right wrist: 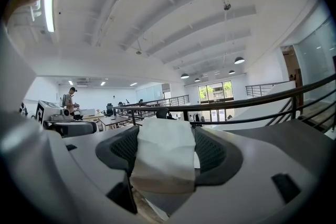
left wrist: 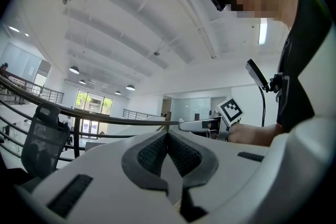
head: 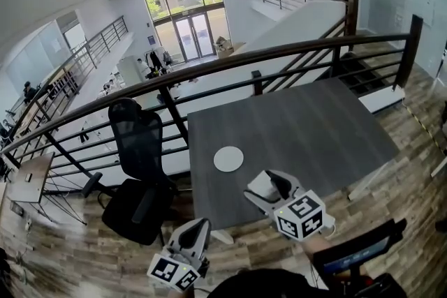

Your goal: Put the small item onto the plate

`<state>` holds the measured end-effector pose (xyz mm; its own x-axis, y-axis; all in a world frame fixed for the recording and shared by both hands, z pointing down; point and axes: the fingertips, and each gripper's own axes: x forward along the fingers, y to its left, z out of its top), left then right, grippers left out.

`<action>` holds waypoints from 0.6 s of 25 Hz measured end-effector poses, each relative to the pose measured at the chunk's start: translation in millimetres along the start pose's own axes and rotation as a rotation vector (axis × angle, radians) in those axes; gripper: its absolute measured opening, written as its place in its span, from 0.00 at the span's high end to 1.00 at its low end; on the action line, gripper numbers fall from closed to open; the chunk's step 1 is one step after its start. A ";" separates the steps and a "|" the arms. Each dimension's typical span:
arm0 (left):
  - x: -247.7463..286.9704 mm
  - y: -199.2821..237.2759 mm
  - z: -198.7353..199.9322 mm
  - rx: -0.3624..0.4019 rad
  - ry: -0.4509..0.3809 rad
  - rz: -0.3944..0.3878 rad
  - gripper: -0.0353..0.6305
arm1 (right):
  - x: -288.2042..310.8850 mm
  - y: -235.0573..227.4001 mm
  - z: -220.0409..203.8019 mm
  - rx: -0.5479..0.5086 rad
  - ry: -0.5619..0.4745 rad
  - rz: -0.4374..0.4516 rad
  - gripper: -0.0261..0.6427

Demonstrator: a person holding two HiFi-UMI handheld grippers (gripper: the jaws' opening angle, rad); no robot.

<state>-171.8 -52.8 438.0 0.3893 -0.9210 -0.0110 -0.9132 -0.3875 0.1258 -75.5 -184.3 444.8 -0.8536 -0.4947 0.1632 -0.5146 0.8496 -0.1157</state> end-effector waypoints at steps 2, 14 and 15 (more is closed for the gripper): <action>-5.8 13.1 -0.5 -0.011 -0.016 -0.005 0.94 | 9.8 8.6 -3.4 0.004 0.007 -0.005 0.46; -10.8 46.8 -5.9 -0.028 -0.012 -0.055 0.94 | 44.3 15.7 2.1 -0.011 0.006 -0.036 0.46; -8.6 48.8 -5.6 -0.029 -0.007 -0.051 0.94 | 47.4 13.8 3.5 -0.006 0.005 -0.034 0.46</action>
<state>-219.1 -63.6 449.8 0.4347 -0.9002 -0.0249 -0.8882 -0.4331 0.1536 -123.3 -196.7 447.5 -0.8354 -0.5222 0.1714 -0.5425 0.8335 -0.1046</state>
